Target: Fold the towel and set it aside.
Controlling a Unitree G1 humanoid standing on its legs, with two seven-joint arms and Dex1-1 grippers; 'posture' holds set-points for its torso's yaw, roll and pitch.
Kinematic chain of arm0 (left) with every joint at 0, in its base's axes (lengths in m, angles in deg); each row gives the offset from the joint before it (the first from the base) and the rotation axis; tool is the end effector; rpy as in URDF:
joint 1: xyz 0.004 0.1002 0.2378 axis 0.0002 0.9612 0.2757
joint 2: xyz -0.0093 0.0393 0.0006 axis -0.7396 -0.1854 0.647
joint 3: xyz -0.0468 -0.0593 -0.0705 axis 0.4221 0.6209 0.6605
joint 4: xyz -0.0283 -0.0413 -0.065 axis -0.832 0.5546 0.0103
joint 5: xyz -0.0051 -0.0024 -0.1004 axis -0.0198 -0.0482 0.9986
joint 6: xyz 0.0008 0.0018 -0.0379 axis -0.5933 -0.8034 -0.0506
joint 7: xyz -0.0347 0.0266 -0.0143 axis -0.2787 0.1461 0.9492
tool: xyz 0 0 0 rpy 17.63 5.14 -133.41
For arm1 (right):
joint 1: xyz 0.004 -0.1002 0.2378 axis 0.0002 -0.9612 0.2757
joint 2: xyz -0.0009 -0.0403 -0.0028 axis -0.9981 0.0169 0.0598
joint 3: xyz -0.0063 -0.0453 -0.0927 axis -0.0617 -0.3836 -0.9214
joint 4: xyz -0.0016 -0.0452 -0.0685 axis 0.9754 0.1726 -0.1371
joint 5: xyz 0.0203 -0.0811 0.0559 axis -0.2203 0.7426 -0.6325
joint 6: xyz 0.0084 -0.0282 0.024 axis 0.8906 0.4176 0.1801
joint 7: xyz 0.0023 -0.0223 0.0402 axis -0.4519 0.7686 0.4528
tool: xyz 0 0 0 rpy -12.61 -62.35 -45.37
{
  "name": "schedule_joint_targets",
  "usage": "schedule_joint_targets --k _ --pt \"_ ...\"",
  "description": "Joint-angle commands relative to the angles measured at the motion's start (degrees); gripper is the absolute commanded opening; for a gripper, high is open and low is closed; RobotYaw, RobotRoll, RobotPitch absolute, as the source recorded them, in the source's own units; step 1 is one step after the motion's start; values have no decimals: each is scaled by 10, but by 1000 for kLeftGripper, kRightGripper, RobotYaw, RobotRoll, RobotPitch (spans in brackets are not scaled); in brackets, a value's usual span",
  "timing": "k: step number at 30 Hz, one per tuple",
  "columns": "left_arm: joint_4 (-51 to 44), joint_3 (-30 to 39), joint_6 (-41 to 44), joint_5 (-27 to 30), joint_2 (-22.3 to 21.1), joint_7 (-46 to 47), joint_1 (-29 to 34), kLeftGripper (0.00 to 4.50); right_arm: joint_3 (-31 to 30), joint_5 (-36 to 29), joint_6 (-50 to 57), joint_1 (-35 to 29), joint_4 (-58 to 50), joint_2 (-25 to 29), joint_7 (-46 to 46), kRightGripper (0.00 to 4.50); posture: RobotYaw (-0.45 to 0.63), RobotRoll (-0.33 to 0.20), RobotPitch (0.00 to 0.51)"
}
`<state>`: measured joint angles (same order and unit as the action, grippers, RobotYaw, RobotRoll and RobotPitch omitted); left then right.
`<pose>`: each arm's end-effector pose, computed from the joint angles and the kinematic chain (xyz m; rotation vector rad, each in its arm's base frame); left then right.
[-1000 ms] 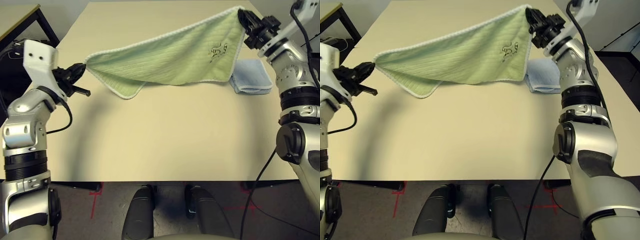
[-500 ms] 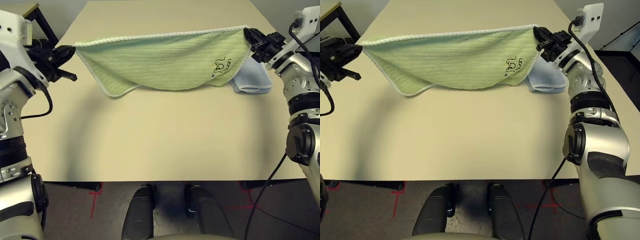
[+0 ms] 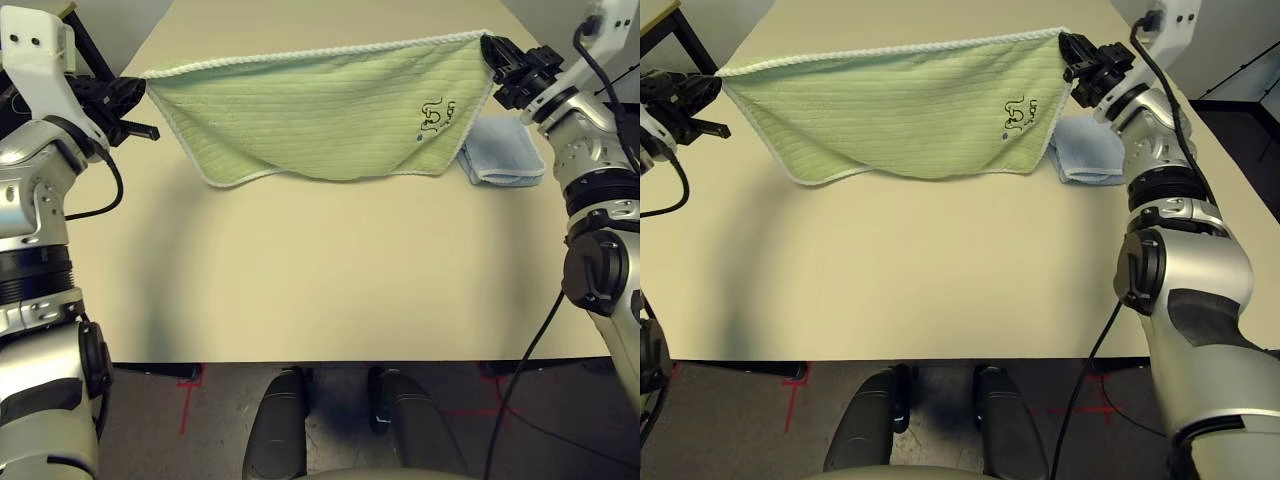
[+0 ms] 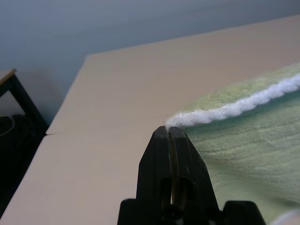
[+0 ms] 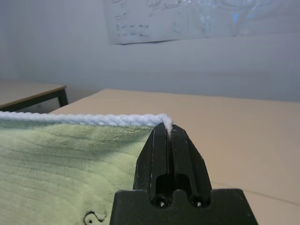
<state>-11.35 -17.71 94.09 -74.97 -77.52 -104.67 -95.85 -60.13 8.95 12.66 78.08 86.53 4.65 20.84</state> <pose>0.3041 0.3035 0.2722 0.2232 -0.1739 -0.0004 0.3667 -0.2421 0.2560 0.0555 -0.4231 0.4143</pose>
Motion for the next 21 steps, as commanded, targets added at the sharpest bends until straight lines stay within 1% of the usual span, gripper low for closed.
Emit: schedule_joint_targets --k 1,10,15,21 --pt "76 1 -57 -34 7 44 -29 65 6 8 -20 4 18 13 -28 0 148 0 190" --pt "246 -26 -157 -68 25 52 -118 65 12 14 -34 18 31 -7 -49 0 137 0 217" --pt "303 -32 -186 -80 15 45 -155 65 15 17 -30 26 39 1 -55 0 138 0 232" --pt "353 -41 -198 -99 6 41 -178 65 10 24 -7 29 50 -7 -70 0 146 0 261"
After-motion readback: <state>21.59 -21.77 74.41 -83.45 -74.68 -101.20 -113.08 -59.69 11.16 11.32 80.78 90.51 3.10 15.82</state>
